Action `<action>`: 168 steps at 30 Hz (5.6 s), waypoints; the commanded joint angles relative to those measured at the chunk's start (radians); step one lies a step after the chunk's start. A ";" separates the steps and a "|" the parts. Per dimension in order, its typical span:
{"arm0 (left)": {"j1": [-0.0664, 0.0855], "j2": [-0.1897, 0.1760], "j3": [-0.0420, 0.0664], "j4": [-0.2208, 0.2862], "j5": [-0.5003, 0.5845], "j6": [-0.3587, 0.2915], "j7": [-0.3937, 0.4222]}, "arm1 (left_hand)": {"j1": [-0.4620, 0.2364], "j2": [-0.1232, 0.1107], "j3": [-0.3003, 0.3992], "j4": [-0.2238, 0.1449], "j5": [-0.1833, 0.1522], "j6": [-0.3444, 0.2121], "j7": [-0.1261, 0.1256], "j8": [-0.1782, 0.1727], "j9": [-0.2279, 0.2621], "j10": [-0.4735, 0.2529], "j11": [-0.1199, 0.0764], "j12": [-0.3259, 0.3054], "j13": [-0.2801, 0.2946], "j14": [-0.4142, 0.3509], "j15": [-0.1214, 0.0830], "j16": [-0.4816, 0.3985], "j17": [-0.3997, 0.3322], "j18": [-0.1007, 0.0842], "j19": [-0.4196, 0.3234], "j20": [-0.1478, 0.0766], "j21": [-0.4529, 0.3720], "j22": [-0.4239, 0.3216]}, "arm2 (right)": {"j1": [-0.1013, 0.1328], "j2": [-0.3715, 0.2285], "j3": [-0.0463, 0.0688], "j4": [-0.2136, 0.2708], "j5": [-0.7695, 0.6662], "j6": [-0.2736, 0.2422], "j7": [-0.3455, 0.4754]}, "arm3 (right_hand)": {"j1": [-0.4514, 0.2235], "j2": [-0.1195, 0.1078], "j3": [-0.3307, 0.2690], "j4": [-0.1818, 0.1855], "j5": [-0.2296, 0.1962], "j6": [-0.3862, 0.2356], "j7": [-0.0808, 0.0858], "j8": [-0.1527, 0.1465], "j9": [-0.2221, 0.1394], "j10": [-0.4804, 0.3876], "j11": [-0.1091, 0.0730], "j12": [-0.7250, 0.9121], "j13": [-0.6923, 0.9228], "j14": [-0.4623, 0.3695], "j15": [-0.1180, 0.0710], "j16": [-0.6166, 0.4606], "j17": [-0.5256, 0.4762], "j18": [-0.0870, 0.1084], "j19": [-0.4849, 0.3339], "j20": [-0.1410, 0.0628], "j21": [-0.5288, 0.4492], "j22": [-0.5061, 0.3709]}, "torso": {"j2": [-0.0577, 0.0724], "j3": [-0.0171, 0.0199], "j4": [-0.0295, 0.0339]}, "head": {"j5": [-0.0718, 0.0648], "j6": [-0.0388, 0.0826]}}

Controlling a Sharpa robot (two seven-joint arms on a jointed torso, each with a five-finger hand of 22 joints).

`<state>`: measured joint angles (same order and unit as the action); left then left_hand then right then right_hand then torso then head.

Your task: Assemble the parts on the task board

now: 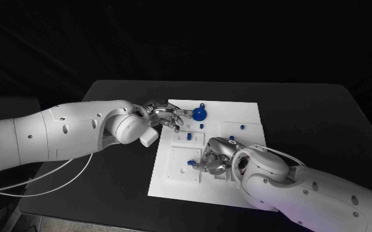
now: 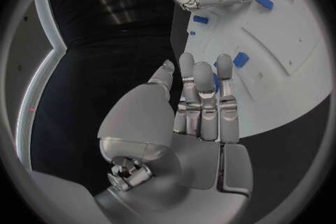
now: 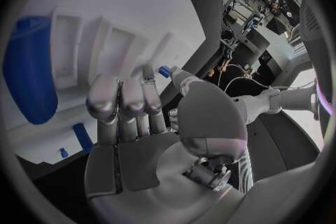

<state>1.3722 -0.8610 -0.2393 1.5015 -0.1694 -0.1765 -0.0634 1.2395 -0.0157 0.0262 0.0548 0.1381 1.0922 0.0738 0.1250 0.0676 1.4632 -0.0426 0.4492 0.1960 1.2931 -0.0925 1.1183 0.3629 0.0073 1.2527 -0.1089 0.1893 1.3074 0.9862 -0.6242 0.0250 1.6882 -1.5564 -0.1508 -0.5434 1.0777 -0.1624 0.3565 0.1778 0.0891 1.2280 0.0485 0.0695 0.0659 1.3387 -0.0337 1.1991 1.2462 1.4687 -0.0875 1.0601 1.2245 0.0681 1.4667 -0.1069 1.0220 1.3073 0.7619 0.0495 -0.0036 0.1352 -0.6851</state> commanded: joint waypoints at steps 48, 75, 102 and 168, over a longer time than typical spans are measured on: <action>0.002 0.005 0.000 -0.003 0.007 0.025 0.003 | 0.003 0.001 -0.001 -0.002 -0.004 -0.006 -0.001 0.005 -0.001 0.009 0.006 -0.006 -0.001 0.001 0.002 -0.006 0.003 -0.007 0.013 -0.001 -0.014 0.017 | -0.024 0.036 -0.030 -0.043 -0.209 -0.141 0.227 | 0.184 -0.015 0.004 -0.288 0.024 -0.060 0.027 -0.007 -0.002 -0.019 0.021 -0.004 -0.019 -0.001 0.009 0.000 0.004 -0.002 0.034 0.008 -0.018 0.127 | 0.000 -0.0007 0.0014 | -0.003 -0.005; 0.002 0.002 0.000 -0.002 0.007 0.026 -0.002 | 0.004 0.004 -0.003 -0.003 -0.004 -0.005 -0.001 0.005 -0.001 0.009 0.006 -0.006 -0.001 0.001 0.002 -0.006 0.003 -0.007 0.015 -0.001 -0.017 0.017 | -0.030 0.040 -0.035 -0.069 -0.222 -0.140 0.220 | 0.159 0.026 0.140 -0.262 -0.039 -0.020 0.015 -0.007 -0.002 -0.018 0.012 -0.004 -0.018 0.000 0.001 -0.002 0.008 -0.008 0.035 -0.002 -0.018 0.127 | 0.000 -0.0004 0.0005 | -0.004 -0.003; 0.002 0.000 -0.001 -0.004 -0.034 0.039 0.025 | 0.020 0.024 0.001 -0.015 0.004 0.015 -0.007 0.003 -0.002 -0.003 0.006 -0.014 -0.005 -0.011 0.003 -0.016 0.000 -0.007 0.009 0.001 -0.025 0.017 | -0.033 0.024 -0.034 -0.070 -0.155 -0.196 0.248 | 0.109 0.119 0.194 -0.341 -0.042 0.042 -0.002 -0.007 0.001 -0.007 -0.008 -0.002 0.001 0.001 -0.010 -0.006 0.018 -0.018 0.036 -0.014 -0.011 0.128 | -0.001 -0.0003 0.0004 | -0.018 0.003; -0.007 0.056 -0.002 0.024 -0.531 0.220 0.153 | -0.106 0.103 -0.124 0.230 0.200 -0.356 -0.021 0.587 0.351 -0.044 0.012 0.009 0.022 -0.009 0.005 0.041 0.017 -0.005 -0.005 0.002 0.033 0.019 | 0.068 -0.130 0.149 -0.172 1.114 0.216 0.237 | 0.092 0.172 0.149 -0.394 -0.033 0.033 0.002 -0.005 0.004 -0.025 0.001 0.004 0.023 -0.009 -0.004 0.001 0.030 -0.011 0.016 -0.006 -0.025 0.125 | -0.011 -0.0026 -0.0113 | -0.085 0.036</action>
<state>1.3656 -0.8081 -0.2421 1.5239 -0.6971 0.0200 0.0945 1.1446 0.0867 -0.1007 0.2794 0.3364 0.7429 0.0517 0.7116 0.4199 1.4238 -0.0319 0.4552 0.2185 1.2914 -0.0874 1.1532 0.3816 0.0074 1.2558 -0.1091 0.2185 1.3077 1.0547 -0.7561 0.1738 1.5164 -0.4714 0.0333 -0.3085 1.1684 0.0006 0.5094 -0.2153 0.0545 1.2527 0.0516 0.0597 0.0689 1.3203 -0.0303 1.1999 1.2684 1.4649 -0.0909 1.0591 1.2540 0.0680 1.4667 -0.1141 0.9988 1.3075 0.7508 0.0471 -0.0153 0.0503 -0.6493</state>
